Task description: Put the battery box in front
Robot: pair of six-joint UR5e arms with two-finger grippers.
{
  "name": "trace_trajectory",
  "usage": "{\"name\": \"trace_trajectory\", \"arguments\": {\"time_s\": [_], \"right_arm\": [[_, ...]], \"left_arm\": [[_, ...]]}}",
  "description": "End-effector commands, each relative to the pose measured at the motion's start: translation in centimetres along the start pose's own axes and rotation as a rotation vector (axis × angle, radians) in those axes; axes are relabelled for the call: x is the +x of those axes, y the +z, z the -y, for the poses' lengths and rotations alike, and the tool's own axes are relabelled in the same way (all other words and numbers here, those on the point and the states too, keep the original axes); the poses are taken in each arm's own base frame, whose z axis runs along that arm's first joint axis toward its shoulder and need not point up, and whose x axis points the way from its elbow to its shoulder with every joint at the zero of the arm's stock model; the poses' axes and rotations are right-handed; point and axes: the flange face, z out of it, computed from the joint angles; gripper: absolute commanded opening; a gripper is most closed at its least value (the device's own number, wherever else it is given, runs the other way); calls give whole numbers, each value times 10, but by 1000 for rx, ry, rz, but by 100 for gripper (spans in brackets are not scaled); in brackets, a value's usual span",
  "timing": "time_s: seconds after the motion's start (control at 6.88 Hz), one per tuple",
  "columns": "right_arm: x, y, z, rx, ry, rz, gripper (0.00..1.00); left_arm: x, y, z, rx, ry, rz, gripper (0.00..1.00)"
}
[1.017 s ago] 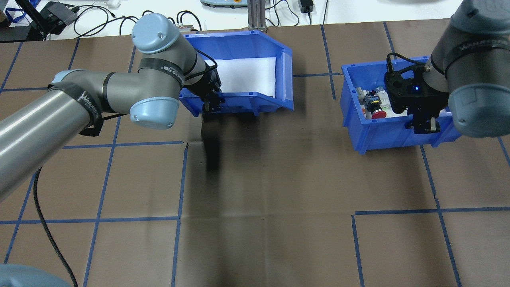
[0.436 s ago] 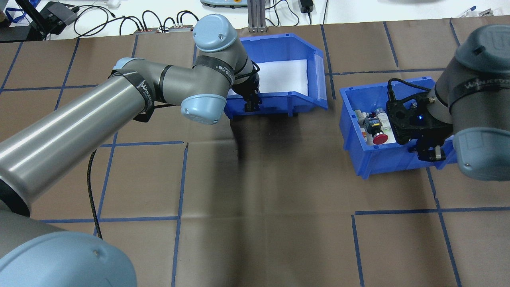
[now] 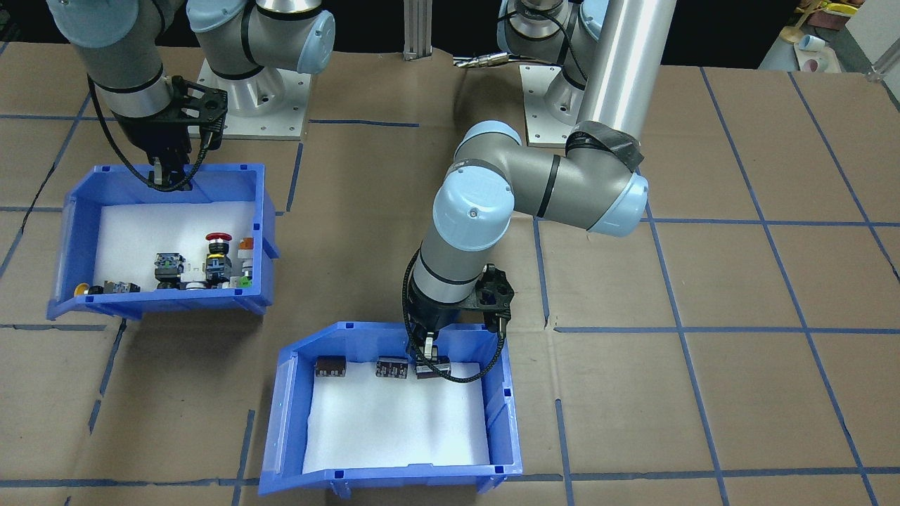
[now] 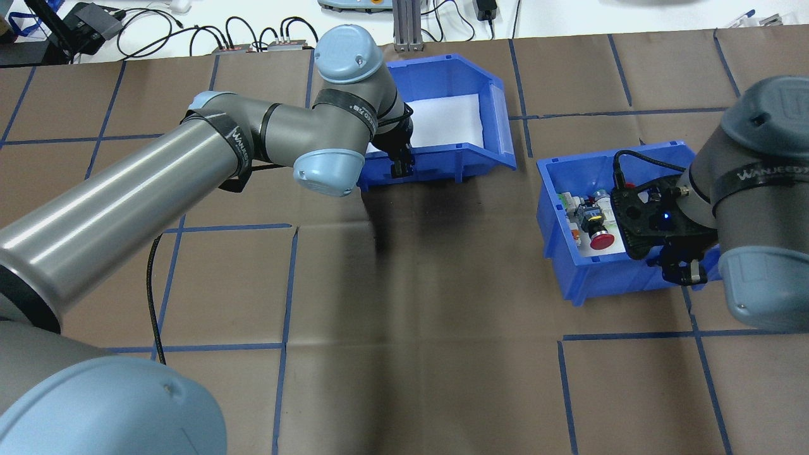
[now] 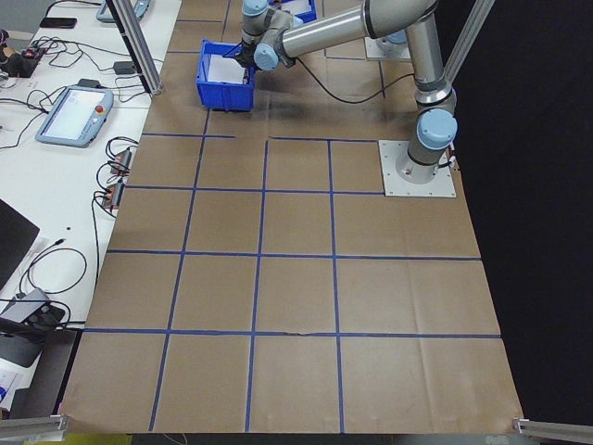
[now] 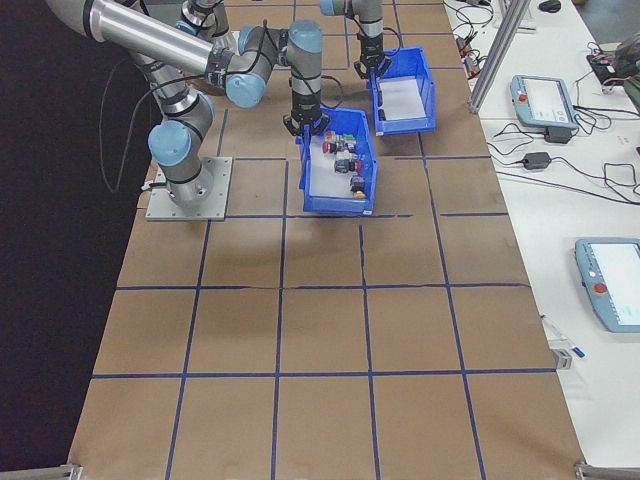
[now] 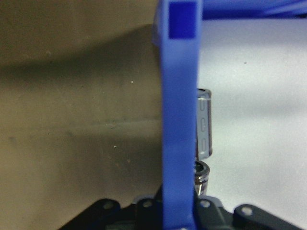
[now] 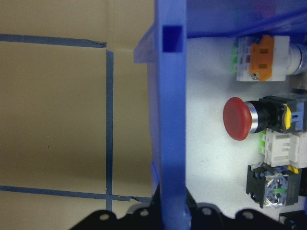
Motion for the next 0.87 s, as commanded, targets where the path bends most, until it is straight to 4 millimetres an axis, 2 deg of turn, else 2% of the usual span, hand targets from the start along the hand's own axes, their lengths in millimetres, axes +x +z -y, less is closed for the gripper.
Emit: {"name": "trace_trajectory", "arguments": {"time_s": [0.0, 0.15, 0.29, 0.44, 0.58, 0.73], "right_arm": [[-17, 1, 8, 10, 17, -8, 7], [-27, 12, 14, 20, 103, 9, 7], [-37, 9, 20, 43, 150, -15, 7], [-48, 3, 27, 80, 162, -38, 7], [-65, 11, 43, 110, 173, -43, 7], [-75, 16, 62, 111, 133, -45, 7]], "left_arm": [[0, 1, 1, 13, -20, 5, 23], [4, 2, 13, 135, 38, -32, 76], [8, 1, 22, 224, 138, -52, 95], [14, -8, 19, 221, 135, -72, 97], [16, -28, 15, 218, 152, -93, 97], [8, -45, 16, 230, 154, -50, 96]]}}
